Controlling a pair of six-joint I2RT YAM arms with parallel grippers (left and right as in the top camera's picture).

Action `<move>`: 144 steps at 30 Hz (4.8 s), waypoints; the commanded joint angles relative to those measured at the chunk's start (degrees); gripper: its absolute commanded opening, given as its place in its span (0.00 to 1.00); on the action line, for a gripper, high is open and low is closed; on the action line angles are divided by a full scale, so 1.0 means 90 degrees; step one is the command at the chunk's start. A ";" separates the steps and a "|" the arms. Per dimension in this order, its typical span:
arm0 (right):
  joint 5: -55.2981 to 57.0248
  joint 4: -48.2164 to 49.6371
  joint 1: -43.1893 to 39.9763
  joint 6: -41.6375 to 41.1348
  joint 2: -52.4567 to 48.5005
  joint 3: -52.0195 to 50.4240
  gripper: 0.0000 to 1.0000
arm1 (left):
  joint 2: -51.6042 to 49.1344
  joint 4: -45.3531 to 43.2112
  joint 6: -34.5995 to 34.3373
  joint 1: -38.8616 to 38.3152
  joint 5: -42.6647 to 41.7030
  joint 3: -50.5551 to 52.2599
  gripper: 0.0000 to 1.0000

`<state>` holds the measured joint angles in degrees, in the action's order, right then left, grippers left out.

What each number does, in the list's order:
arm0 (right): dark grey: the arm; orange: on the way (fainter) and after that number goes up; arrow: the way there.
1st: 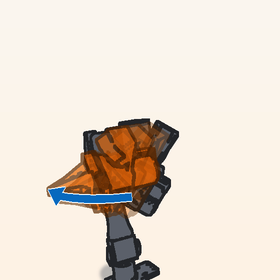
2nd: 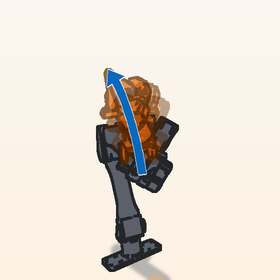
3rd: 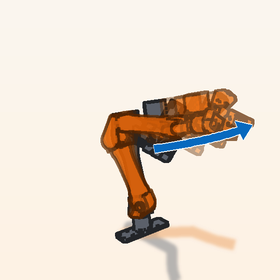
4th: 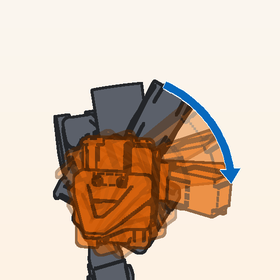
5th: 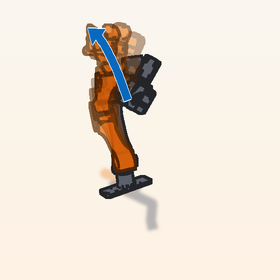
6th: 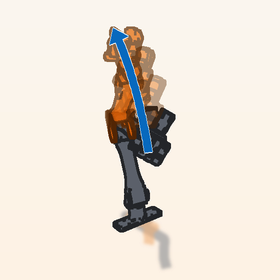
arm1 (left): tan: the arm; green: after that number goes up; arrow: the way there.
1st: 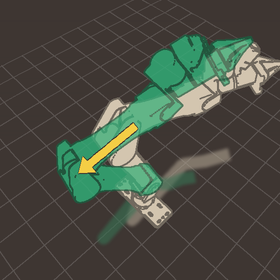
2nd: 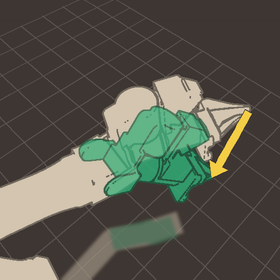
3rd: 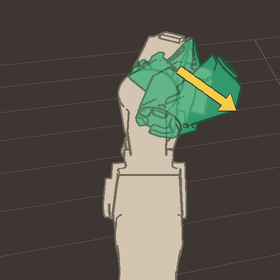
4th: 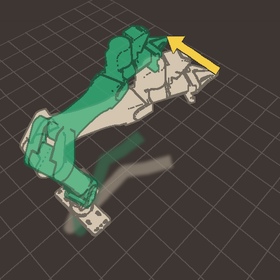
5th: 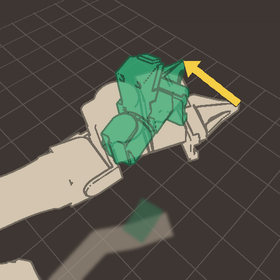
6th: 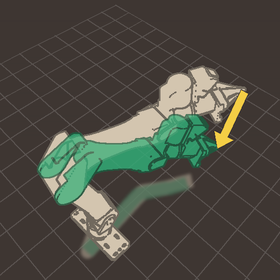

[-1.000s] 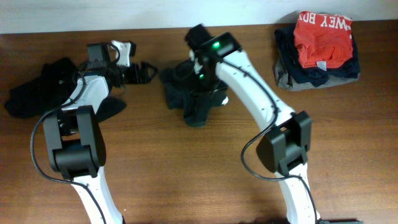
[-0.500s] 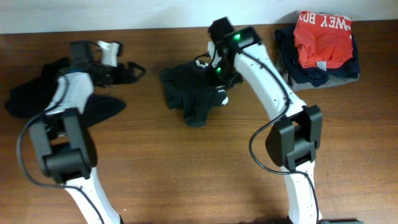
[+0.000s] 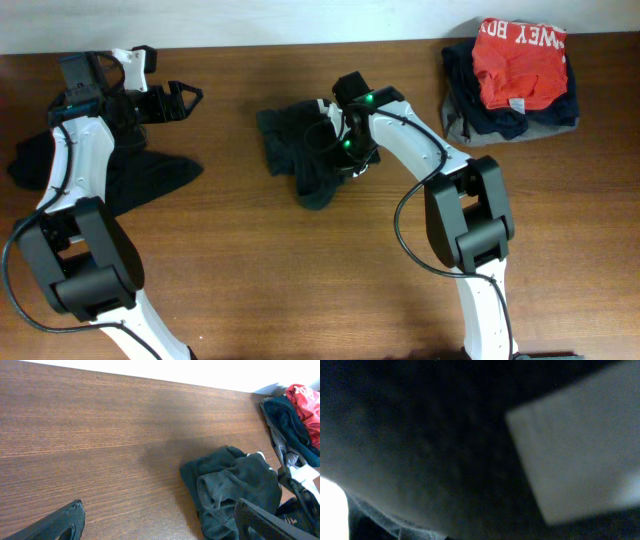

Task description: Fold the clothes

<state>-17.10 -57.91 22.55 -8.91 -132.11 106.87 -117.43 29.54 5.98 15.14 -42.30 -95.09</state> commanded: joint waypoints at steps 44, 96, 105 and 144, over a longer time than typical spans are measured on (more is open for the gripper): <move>0.0255 -0.0828 0.0240 -0.5326 0.0061 0.1260 0.73 | 0.0117 0.0393 0.0012 -0.0015 0.0180 -0.0075 0.96; 0.1787 0.0204 0.1647 -0.2535 -0.0015 0.2125 0.04 | 0.0117 0.0515 0.0017 -0.0007 0.0869 -0.0075 0.99; 0.1773 0.0758 0.1719 -0.2538 -0.0583 0.2144 0.04 | 0.0117 0.0515 0.0017 -0.0007 0.0869 -0.0075 0.99; 0.4211 -0.0141 0.1622 0.2171 -0.0964 0.1401 0.49 | 0.0117 0.0537 0.0158 -0.0007 0.1382 -0.0075 0.99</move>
<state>17.45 -61.56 38.17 10.04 -141.27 121.10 -117.43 34.28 6.44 15.11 -30.55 -95.11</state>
